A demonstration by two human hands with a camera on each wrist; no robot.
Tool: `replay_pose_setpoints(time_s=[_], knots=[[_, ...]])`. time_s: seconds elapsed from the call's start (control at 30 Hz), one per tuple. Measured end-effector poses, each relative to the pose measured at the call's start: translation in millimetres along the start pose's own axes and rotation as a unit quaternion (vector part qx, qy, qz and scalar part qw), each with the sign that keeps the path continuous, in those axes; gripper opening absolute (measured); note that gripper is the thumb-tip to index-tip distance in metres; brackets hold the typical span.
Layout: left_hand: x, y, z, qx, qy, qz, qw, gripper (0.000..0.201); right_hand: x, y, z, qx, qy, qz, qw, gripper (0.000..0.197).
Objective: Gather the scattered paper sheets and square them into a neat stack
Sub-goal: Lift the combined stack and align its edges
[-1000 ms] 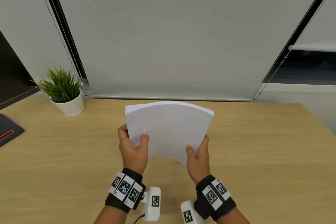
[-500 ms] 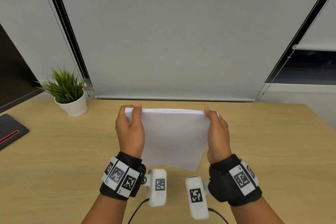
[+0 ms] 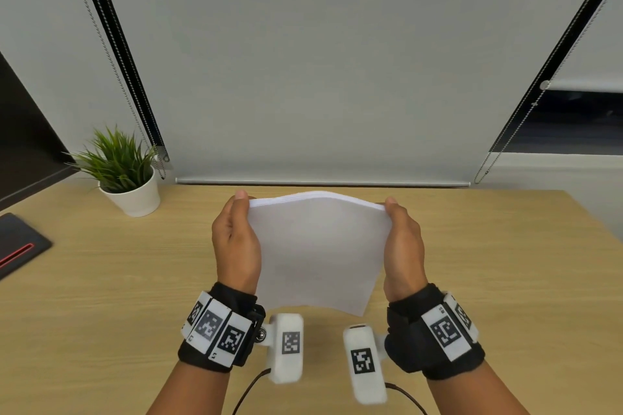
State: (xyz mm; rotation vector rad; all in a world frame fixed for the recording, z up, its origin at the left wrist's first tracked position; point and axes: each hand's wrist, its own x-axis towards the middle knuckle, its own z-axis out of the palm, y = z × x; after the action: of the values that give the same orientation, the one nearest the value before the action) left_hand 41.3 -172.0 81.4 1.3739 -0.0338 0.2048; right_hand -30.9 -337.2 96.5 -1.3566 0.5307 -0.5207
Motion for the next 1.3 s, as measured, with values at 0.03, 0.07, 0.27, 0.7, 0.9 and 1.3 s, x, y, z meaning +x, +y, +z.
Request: replay_pose_setpoints(time_s=[0.03, 0.07, 0.27, 0.7, 0.9, 1.3], knots=[[1, 0, -1, -0.002, 0.000, -0.005, 1.000, 0.037, 1, 0, 0, -0.001, -0.001, -0.003, 1.000, 0.026], [2, 0, -2, -0.002, 0.000, -0.008, 1.000, 0.038, 2, 0, 0, -0.002, -0.004, -0.009, 1.000, 0.026], [5, 1, -7, 0.014, -0.025, 0.004, 1.000, 0.038, 7, 13, -7, -0.020, -0.028, -0.098, 0.995, 0.023], [3, -14, -11, 0.009, -0.032, 0.104, 0.994, 0.044, 9, 35, -16, 0.054, -0.004, -0.188, 0.981, 0.031], [5, -17, -11, 0.021, -0.006, 0.139, 0.990, 0.054, 11, 35, -17, 0.068, -0.015, -0.189, 0.979, 0.033], [6, -19, -4, -0.006, 0.014, 0.124, 0.992, 0.040, 12, 36, -20, 0.085, -0.026, -0.186, 0.979, 0.033]])
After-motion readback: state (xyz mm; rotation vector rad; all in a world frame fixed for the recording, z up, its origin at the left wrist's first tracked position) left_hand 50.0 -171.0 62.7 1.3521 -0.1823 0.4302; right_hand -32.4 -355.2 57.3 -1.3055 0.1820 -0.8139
